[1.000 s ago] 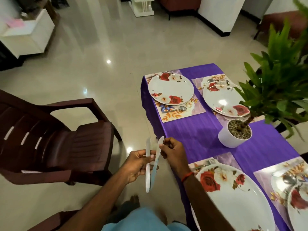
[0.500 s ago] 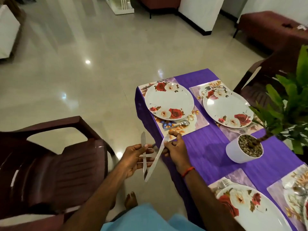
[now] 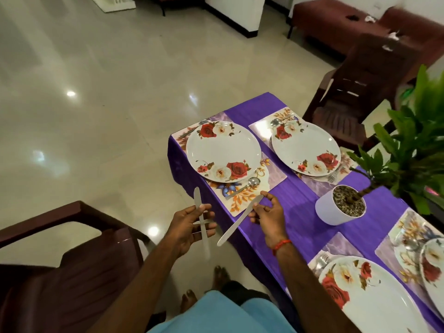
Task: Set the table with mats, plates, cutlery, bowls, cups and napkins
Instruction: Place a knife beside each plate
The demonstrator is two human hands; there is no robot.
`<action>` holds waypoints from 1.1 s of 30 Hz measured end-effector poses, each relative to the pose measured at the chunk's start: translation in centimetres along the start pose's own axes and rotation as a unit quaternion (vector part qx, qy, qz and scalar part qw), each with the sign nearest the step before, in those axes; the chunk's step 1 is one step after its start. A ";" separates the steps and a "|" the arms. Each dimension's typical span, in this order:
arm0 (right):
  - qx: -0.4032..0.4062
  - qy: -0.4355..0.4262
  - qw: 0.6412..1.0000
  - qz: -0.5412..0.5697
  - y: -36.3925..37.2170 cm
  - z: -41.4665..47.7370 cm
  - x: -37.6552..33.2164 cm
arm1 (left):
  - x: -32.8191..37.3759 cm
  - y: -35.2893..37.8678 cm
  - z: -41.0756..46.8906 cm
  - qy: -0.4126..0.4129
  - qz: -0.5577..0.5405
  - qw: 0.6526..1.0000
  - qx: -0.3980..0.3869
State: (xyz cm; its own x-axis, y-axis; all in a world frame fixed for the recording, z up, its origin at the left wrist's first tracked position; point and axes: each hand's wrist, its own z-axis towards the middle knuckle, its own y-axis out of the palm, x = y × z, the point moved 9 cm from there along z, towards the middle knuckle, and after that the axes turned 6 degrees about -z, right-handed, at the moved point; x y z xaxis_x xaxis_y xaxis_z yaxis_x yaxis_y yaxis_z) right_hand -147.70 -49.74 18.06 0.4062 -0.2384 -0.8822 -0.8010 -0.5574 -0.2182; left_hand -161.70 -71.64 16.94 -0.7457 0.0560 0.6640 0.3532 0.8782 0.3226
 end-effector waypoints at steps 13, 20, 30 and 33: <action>0.090 0.041 0.995 0.021 -1.9 10.2 1.8 | 4.7 2.9 7.5 -0.026 0.071 0.997 -0.004; 0.079 0.004 0.983 -0.168 -1.2 14.3 2.0 | 6.8 4.2 11.3 -0.035 0.104 0.994 -0.013; 0.082 -0.008 0.939 -0.334 -1.1 16.0 3.5 | 6.8 4.8 13.2 -0.058 0.122 0.991 -0.010; 0.083 -0.007 0.938 -0.335 -1.1 16.0 3.4 | 7.4 5.1 13.7 -0.060 0.124 0.990 -0.011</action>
State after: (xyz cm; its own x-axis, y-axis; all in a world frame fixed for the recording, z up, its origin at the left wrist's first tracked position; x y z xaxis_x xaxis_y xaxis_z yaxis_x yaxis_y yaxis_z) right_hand -152.51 -37.22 8.61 0.8385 0.1328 -0.5285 -0.4256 -0.4461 -0.7873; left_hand -173.17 -60.24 14.23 -0.6959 0.3261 0.6398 0.5452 0.8198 0.1752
